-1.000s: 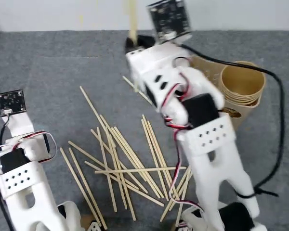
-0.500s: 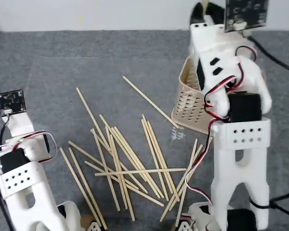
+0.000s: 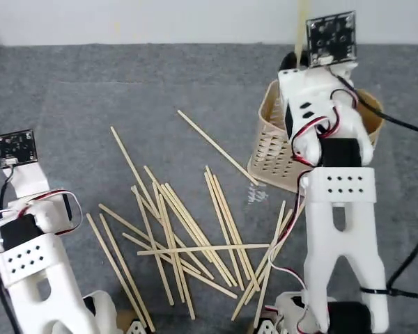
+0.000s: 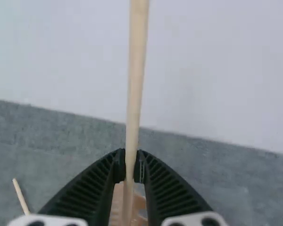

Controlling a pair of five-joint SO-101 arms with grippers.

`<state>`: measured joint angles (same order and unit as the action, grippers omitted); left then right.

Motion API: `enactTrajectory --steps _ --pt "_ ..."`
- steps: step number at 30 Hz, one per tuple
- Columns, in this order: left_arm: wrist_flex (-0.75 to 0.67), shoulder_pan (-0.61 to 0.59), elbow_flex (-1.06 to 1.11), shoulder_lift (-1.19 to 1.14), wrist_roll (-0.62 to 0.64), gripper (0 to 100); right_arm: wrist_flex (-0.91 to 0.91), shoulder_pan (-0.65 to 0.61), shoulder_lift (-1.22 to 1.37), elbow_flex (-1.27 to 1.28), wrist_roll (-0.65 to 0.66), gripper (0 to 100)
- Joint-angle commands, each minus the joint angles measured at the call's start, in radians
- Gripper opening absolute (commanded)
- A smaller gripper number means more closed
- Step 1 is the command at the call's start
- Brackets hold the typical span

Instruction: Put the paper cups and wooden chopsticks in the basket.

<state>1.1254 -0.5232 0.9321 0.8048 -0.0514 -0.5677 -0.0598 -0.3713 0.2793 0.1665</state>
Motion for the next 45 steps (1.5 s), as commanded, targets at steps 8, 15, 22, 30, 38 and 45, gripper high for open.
enactTrajectory --steps 8,15,22,30,38,45 --pt "-0.018 -0.002 -0.005 0.032 -0.002 2 -0.091 0.015 -0.053 -0.012 -0.044 11.7" --pt "-0.02 -0.002 0.01 0.035 -0.002 2 -0.131 0.004 -0.151 -0.055 -0.043 9.7" --pt "-0.046 -0.002 0.03 0.035 -0.002 2 -0.375 -0.116 -0.174 -0.213 -0.044 9.5" --pt "-0.046 -0.002 0.044 0.035 -0.002 2 -0.582 -0.36 -0.084 -0.226 -0.038 9.4" --pt "-0.046 -0.002 0.05 0.035 0.0 2 -0.587 -0.421 0.268 -0.281 -0.037 9.7" --pt "-0.095 -0.002 0.099 0.035 0.0 2 -0.593 -0.414 0.633 -0.52 -0.009 9.8"
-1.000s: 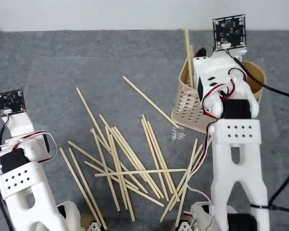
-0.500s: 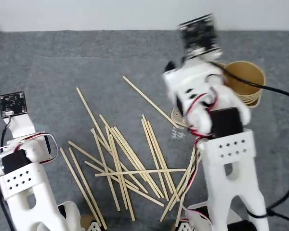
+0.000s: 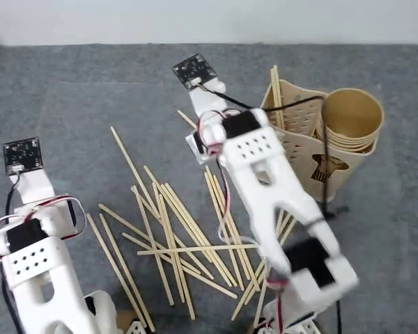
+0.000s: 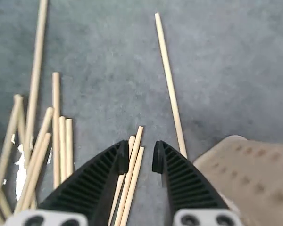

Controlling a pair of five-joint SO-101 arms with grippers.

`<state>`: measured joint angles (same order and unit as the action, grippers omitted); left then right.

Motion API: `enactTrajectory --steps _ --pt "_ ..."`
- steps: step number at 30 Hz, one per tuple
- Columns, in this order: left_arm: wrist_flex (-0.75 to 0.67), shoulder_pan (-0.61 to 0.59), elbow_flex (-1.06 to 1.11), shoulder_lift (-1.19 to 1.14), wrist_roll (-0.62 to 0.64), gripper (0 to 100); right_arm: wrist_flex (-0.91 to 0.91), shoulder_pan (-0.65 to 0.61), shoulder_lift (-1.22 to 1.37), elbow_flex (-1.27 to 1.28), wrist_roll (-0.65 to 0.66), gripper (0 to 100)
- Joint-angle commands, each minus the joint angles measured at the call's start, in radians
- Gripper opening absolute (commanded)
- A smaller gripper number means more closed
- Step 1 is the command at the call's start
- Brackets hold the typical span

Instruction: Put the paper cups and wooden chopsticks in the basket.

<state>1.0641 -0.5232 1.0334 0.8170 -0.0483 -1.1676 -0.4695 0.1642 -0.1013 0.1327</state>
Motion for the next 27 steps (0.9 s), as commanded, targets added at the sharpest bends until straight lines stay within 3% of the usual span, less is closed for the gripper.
enactTrajectory --steps 1,15,27 --pt "-0.034 -0.002 -0.001 0.023 -0.003 2 0.007 -0.004 0.148 -0.183 0.043 9.8" --pt "-0.035 -0.002 0.01 0.023 -0.003 2 0.001 0.087 0.702 -0.736 0.101 9.8" --pt "-0.035 -0.002 0.012 0.023 -0.003 2 -0.174 0.091 0.981 -1.086 0.103 9.3"
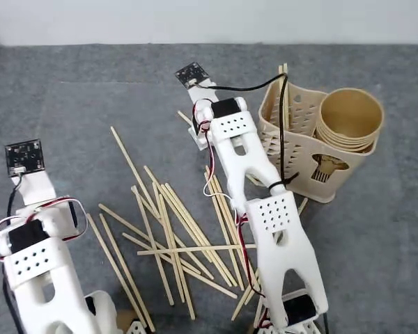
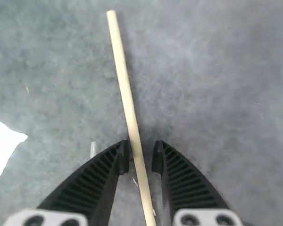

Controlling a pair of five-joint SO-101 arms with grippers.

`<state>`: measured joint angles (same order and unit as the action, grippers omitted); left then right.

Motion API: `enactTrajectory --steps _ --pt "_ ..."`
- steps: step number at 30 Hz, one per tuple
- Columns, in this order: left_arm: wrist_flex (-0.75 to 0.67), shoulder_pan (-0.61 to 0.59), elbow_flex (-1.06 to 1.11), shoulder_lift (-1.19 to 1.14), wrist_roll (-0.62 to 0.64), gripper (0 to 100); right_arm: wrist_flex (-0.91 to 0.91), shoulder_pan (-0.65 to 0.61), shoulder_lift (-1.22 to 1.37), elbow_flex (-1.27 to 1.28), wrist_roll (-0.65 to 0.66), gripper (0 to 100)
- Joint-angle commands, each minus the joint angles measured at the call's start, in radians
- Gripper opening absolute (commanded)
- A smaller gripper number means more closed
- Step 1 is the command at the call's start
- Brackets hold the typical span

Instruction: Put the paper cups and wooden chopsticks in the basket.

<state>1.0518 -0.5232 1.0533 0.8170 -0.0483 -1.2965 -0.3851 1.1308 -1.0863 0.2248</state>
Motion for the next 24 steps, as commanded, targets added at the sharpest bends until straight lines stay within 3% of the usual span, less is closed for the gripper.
enactTrajectory --steps 1,6,17,24 --pt "-0.023 -0.002 -0.008 0.023 -0.003 2 -0.062 0.004 0.035 -0.12 0.011 9.3" --pt "-0.023 -0.002 -0.008 0.023 -0.003 2 -0.143 -0.025 0.102 -0.206 0.012 0.4" --pt "-0.023 -0.002 -0.008 0.023 -0.003 2 -0.426 -0.105 0.104 -0.598 0.011 0.8" --pt "-0.023 -0.002 -0.01 0.023 -0.003 2 -0.489 -0.125 -0.071 -0.589 0.002 0.8"
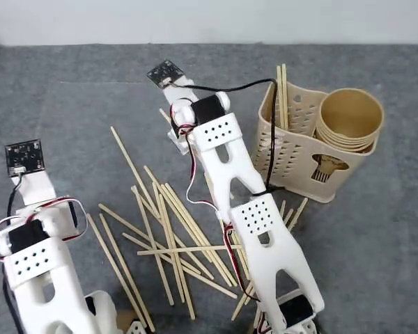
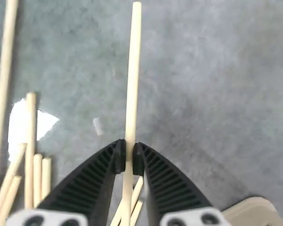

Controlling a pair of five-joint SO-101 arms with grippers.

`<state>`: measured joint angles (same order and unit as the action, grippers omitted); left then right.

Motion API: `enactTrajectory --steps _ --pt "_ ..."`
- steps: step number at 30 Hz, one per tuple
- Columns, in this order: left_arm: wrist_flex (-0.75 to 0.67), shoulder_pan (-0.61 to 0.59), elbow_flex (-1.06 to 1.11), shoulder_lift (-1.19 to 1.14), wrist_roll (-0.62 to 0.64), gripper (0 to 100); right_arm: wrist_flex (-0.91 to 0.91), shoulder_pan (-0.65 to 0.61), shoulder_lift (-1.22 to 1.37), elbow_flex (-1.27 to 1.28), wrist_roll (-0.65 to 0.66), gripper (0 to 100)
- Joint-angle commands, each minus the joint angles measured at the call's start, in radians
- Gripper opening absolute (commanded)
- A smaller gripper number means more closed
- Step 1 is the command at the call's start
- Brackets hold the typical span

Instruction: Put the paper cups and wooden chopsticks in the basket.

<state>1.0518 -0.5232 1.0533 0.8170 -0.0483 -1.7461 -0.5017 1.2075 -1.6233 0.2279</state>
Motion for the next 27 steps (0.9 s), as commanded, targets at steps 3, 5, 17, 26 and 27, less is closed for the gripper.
enactTrajectory --steps 3,5,17,26,27 --pt "-0.023 -0.002 -0.01 0.023 -0.003 2 -0.047 -0.007 -0.228 -0.048 -0.012 0.8" --pt "-0.023 -0.002 -0.01 0.023 -0.003 2 -0.051 -0.005 -0.28 -0.046 -0.031 0.7" --pt "-0.023 -0.002 -0.008 0.023 -0.003 2 -0.05 -0.005 -0.78 0.364 -0.083 0.7" --pt "-0.023 -0.002 -0.01 0.023 -0.003 2 -0.041 0.031 -1.175 0.526 -0.16 0.7" --pt "-0.023 -0.002 -0.01 0.023 -0.003 2 -0.038 0.047 -1.199 0.522 -0.163 0.7"
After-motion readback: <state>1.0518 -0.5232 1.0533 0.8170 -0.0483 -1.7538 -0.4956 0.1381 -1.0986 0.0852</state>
